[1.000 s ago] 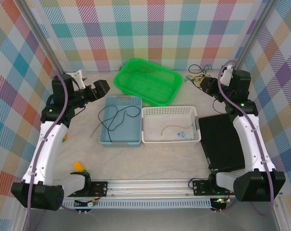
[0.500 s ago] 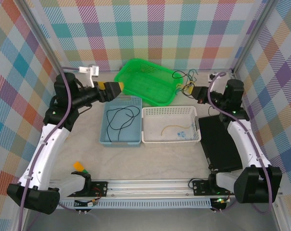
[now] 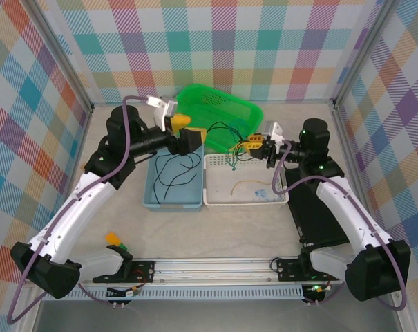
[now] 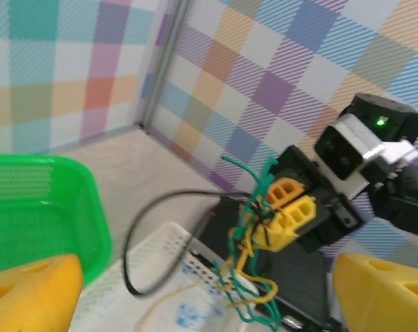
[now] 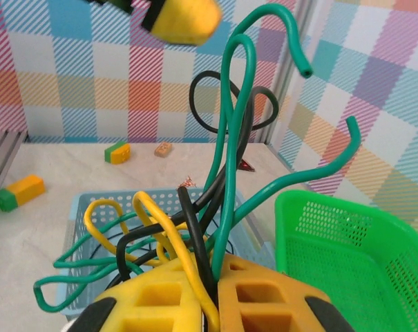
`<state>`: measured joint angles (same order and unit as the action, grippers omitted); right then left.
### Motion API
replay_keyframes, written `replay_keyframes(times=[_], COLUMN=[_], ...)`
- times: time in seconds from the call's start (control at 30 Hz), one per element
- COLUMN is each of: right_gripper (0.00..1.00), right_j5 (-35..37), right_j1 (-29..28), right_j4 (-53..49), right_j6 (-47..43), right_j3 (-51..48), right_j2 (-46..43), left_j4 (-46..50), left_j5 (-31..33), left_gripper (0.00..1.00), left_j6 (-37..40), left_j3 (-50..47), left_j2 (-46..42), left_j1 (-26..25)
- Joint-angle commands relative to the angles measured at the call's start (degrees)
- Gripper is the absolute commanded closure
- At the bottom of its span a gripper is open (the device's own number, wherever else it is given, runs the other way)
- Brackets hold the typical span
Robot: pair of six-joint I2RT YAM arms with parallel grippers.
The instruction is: Untangle the cables
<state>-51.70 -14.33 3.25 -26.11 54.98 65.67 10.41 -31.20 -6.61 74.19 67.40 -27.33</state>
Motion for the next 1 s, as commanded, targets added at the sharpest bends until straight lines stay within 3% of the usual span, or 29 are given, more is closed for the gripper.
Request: replay_keyframes(times=[0.0, 0.13, 0.23, 0.4, 0.63, 0.7, 0.83, 0.9, 0.93, 0.97], right_gripper=[0.98, 0.98, 0.97, 0.96, 0.96, 0.96, 0.96, 0.96, 0.97, 0.97], right_j5=[-3.9, -5.0, -4.7, -4.0, -4.6, -4.6, -2.8, -0.9, 0.7, 1.9], right_j1=[-0.5, -0.7, -1.0, -1.2, -1.7, -1.8, -2.0, -2.0, -2.0, -2.0], right_j4=[-3.5, -7.4, -9.7, -11.6, -11.6, -11.4, -10.1, -8.8, -8.1, -7.6], right_j6=[-9.7, -12.6, -14.2, -16.0, -15.6, -15.3, -13.0, -11.7, -11.2, -11.0], right_j3=[4.0, 5.4, 5.9, 6.2, 6.2, 6.1, 5.9, 5.3, 4.7, 4.2], right_j2=[0.4, 0.3, 0.0, -0.9, -1.4, -1.4, -1.6, -1.8, -1.9, -2.0], left_j4=[0.0, 3.6, 8.6, 11.7, 12.1, 11.9, 14.7, 15.0, 14.0, 12.7], left_j5=[6.0, 3.4, 0.6, -4.7, -3.9, -3.7, 2.2, 6.4, 9.1, 12.7], left_gripper=[0.10, 0.08, 0.08, 0.09, 0.15, 0.25, 0.73, 0.92, 1.00, 1.00], left_j6=[15.2, 30.6, 36.8, 40.6, 41.4, 41.6, 43.6, 44.2, 43.3, 41.4], left_j3=[0.7, 0.1, 1.7, 3.5, 4.1, 4.7, 7.6, 8.7, 8.9, 9.1], left_j2=[-2.6, -3.1, -1.8, 0.1, 2.9, 3.8, 6.3, 6.8, 6.7, 6.6], left_j1=[-0.1, -0.1, -0.1, -0.7, -3.1, -4.0, -6.0, -6.5, -6.5, -6.5])
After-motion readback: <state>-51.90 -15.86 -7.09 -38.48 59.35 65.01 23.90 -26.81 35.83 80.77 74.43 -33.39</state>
